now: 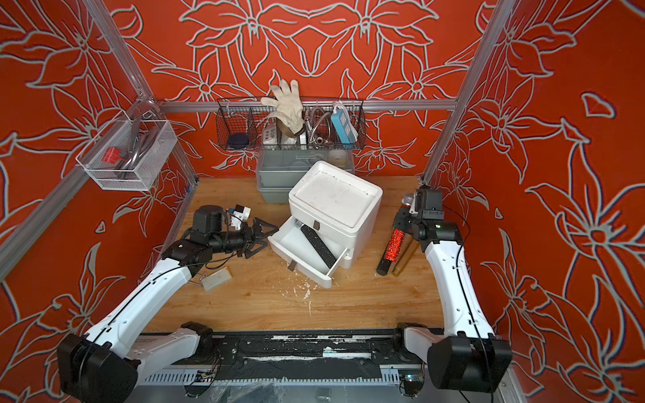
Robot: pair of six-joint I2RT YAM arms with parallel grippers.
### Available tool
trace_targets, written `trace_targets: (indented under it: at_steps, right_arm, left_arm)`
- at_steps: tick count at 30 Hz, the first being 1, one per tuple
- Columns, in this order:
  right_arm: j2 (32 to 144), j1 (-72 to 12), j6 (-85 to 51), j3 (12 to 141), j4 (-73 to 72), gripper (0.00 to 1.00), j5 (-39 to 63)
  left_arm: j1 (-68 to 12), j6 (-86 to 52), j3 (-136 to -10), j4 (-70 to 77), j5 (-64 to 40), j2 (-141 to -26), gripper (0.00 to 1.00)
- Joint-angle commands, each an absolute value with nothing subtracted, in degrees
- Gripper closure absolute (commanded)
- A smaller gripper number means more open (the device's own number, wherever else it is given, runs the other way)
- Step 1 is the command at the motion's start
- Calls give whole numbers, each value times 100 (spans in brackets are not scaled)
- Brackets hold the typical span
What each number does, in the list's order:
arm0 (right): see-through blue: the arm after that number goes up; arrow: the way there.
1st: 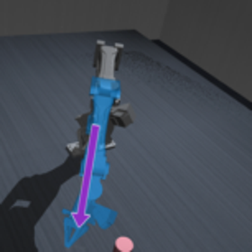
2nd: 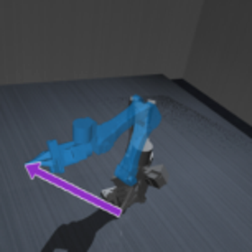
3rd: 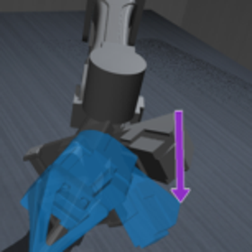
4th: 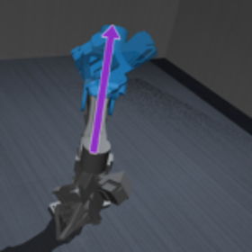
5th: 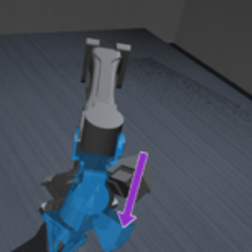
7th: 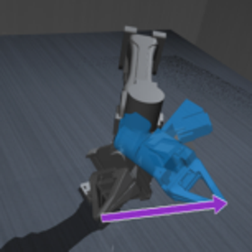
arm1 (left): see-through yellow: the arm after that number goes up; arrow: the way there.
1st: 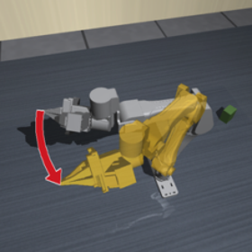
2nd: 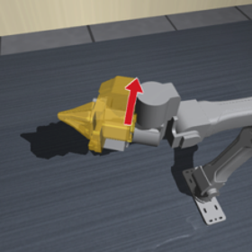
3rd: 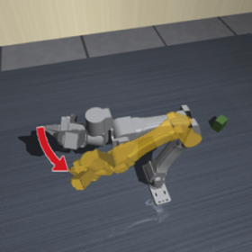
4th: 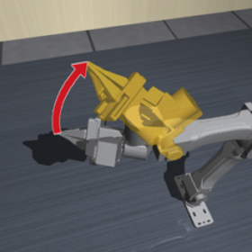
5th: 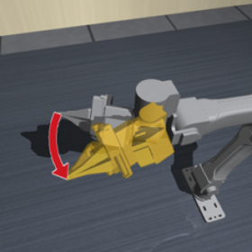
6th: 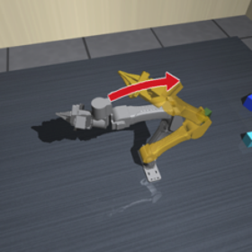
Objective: Take the microphone out of the drawer
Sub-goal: Place the microphone at the center of the board.
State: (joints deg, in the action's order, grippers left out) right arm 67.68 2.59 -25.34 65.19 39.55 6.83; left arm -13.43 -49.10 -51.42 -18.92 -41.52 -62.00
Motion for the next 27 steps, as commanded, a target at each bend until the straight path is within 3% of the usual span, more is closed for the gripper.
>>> trace_targets:
  at_steps: [1, 27]
  right_arm:
    - [6934, 352, -3071, 6200, 3207, 99, 1228]
    - [9209, 166, -3576, 5564, 1772, 99, 1374]
  left_arm:
    - [-1379, -4786, -5055, -2015, -4096, -6041, 0]
    - [-1389, -4910, -4833, -2008, -3929, -5905, 0]
